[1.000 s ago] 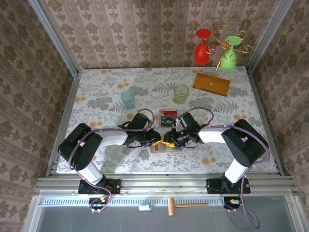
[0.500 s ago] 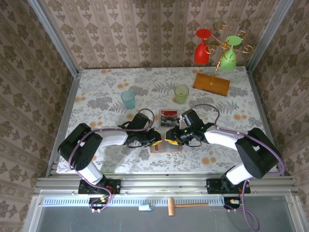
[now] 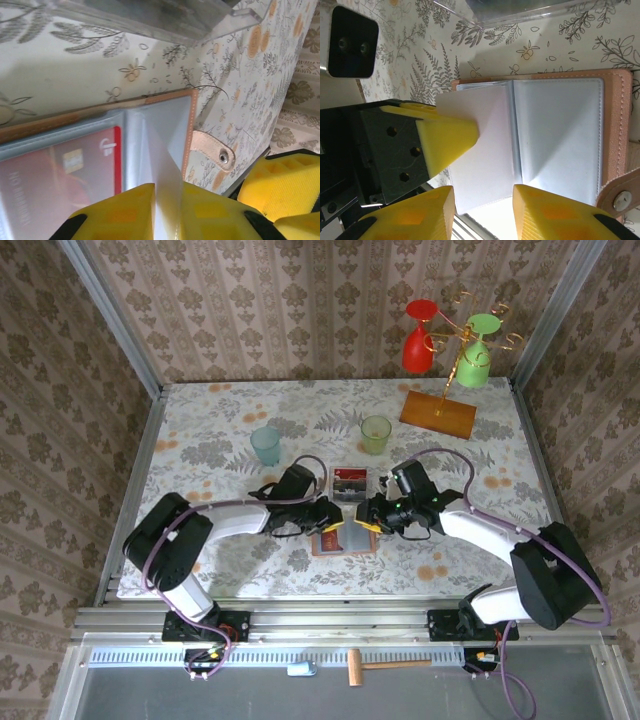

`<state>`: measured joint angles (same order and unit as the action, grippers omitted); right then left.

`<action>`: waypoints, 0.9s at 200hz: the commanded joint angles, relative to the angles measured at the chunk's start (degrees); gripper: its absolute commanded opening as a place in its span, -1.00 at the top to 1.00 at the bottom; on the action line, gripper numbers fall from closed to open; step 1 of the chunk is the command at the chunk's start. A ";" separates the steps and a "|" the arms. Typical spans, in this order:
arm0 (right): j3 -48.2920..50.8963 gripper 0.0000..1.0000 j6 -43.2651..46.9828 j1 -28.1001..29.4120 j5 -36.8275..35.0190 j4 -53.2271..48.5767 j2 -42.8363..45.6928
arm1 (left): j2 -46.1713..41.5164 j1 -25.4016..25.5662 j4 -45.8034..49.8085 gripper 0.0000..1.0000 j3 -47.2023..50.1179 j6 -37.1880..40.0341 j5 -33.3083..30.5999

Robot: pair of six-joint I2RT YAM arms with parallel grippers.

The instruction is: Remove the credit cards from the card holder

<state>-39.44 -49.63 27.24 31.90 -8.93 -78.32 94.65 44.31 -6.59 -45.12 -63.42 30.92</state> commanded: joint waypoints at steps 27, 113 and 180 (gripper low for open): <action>-0.05 0.28 1.75 -1.22 -0.17 -3.26 2.42 | 4.14 1.82 -0.34 0.59 -4.70 0.18 1.87; -0.01 0.28 3.66 -2.54 -1.58 -7.59 5.98 | 7.74 2.62 -1.39 0.28 -7.64 -0.48 2.95; -0.29 0.26 3.47 -2.55 -1.23 -7.67 6.52 | 7.68 2.61 -1.96 0.02 -7.34 -0.48 3.08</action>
<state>-39.44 -46.63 24.99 31.48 -15.09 -73.12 102.06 46.52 -7.40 -51.13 -63.51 33.10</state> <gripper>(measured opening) 0.368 0.472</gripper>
